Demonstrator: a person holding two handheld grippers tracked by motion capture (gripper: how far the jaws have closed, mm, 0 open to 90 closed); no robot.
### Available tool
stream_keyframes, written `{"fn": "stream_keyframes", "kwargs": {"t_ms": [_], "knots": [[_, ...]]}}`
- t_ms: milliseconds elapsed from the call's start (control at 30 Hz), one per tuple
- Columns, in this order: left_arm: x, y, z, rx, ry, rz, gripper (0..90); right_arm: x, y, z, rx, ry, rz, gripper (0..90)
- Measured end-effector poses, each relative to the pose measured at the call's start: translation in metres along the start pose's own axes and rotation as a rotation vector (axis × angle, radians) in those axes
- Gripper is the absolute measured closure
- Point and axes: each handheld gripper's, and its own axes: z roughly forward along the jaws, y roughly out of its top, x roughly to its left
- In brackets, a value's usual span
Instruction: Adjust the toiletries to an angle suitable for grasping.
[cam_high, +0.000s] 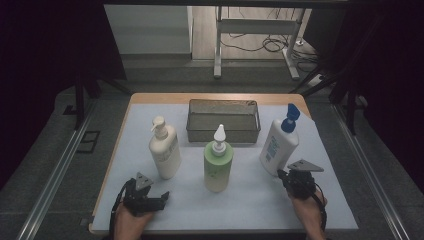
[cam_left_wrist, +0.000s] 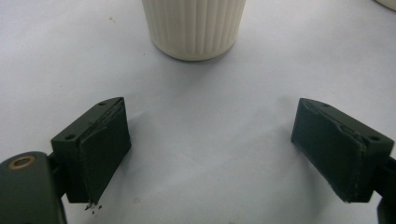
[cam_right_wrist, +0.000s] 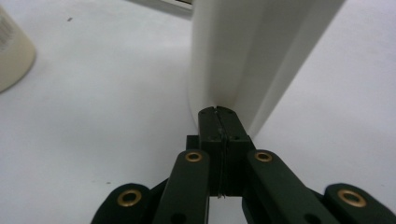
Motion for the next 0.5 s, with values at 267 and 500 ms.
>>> {"fn": "stream_keyframes", "kwargs": {"t_ms": [267,500], "knots": [[0.0,0.0,0.0,0.0,-0.001,0.0,11.0,-0.001,0.0,0.001,0.006,0.019,-0.002,82.8],[0.0,0.0,0.0,0.0,0.0,0.0,11.0,0.001,0.003,-0.009,-0.01,0.062,-0.011,75.0]]}}
